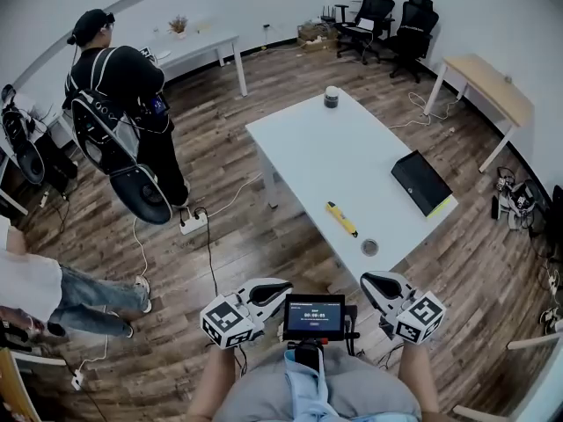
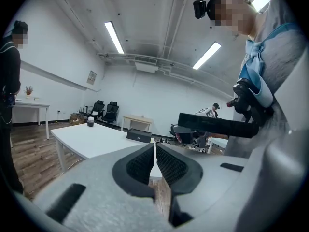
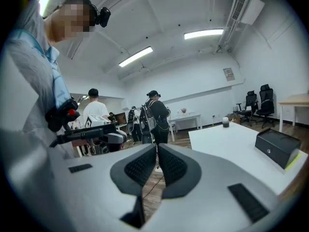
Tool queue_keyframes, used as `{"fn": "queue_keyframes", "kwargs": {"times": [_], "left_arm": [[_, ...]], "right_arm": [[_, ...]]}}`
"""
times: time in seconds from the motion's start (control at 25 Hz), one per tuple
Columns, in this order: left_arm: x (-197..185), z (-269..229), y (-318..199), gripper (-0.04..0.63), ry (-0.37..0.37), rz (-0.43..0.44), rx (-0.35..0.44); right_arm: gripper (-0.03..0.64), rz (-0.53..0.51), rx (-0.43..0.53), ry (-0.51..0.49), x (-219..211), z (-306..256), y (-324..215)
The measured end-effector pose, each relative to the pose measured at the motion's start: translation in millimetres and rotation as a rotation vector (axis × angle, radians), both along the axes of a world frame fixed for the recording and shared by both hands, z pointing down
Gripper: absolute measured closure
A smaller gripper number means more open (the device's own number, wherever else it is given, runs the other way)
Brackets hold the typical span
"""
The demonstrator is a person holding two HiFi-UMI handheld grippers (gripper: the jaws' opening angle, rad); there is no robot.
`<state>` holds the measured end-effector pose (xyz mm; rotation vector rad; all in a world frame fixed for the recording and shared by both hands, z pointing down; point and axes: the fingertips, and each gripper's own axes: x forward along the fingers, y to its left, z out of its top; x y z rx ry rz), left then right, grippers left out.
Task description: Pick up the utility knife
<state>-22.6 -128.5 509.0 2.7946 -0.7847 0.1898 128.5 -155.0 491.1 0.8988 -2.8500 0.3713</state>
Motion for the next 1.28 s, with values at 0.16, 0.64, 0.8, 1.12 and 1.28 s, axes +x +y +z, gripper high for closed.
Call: {"fn": "queue_keyframes", "kwargs": {"times": [0.16, 0.64, 0.8, 1.12, 1.28], "left_arm": [[-7.8, 5.3, -15.6, 0.575, -0.011, 0.017, -0.006], [-41.4, 23.0, -38.7, 0.575, -0.046, 0.074, -0.012], [-48.6, 26.3, -42.0, 0.575, -0.03, 0.066, -0.026], [-50.5, 27.2, -47.9, 0.575, -0.029, 0.049, -0.042], [-51.1, 31.0, -49.0, 0.575, -0.022, 0.04, -0.052]], "right_arm": [[0.584, 0.018, -0.014, 0.012, -6.0, 1.4, -13.0], [0.584, 0.108, -0.023, 0.043, -27.7, 26.6, -53.7], [0.584, 0.122, -0.042, 0.059, -31.0, 34.8, -60.1], [0.584, 0.143, -0.06, 0.163, -22.4, 54.8, -80.9], [0.583, 0.157, -0.082, 0.19, -17.0, 65.4, -96.0]]}}
